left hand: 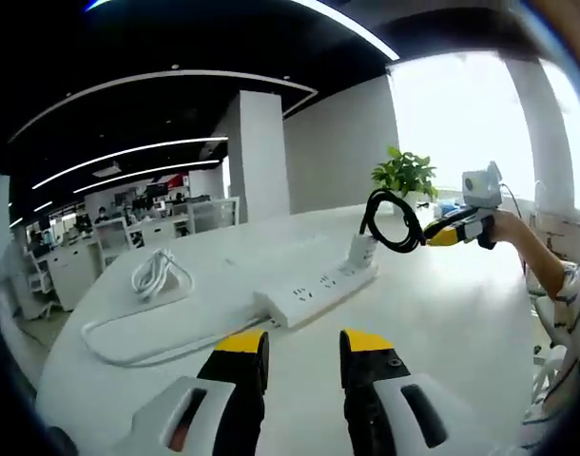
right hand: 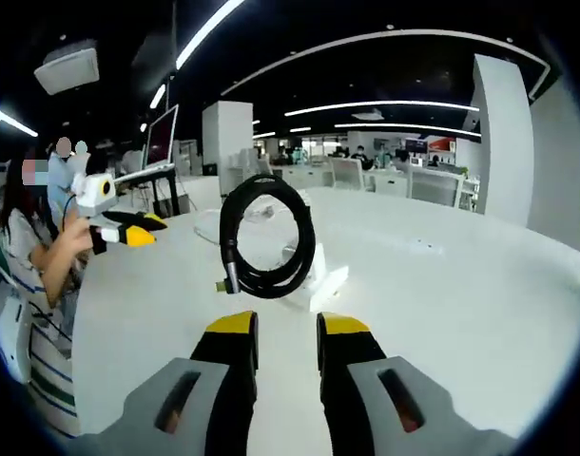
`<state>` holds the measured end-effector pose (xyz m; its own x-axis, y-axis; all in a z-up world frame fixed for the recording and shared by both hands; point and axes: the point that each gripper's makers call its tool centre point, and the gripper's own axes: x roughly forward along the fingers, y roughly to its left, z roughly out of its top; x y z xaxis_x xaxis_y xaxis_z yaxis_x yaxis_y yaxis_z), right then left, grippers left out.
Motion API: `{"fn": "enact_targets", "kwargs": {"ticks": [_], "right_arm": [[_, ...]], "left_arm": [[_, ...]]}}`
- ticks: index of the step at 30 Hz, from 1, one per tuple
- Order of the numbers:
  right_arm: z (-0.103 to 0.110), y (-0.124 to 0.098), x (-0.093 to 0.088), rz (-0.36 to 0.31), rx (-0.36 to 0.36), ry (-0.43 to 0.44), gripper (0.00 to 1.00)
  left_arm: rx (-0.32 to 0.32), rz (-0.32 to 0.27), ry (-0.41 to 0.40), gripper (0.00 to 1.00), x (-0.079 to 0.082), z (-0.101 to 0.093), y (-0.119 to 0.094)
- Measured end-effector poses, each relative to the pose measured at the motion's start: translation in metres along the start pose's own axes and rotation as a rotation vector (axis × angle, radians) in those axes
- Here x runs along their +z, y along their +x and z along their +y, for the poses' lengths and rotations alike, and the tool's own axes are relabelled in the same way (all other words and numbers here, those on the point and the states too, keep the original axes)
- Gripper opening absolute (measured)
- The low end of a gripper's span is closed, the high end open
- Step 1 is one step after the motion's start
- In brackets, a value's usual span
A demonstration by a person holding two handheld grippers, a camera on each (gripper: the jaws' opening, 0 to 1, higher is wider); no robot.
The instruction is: Straighten the power strip on the desk, plug the charger into it
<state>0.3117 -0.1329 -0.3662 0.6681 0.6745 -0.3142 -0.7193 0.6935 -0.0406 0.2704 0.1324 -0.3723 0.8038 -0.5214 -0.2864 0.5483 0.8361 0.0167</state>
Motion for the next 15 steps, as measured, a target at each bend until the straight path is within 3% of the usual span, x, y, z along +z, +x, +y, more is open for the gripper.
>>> {"fn": "enact_targets", "kwargs": {"ticks": [7, 15], "right_arm": [[0.016, -0.012, 0.0, -0.009, -0.017, -0.018, 0.25], [0.04, -0.022, -0.002, -0.034, -0.019, -0.035, 0.26]], "left_arm": [[0.024, -0.027, 0.024, 0.3, 0.005, -0.01, -0.013], [0.037, -0.026, 0.031, 0.3, -0.001, -0.02, -0.022]]}}
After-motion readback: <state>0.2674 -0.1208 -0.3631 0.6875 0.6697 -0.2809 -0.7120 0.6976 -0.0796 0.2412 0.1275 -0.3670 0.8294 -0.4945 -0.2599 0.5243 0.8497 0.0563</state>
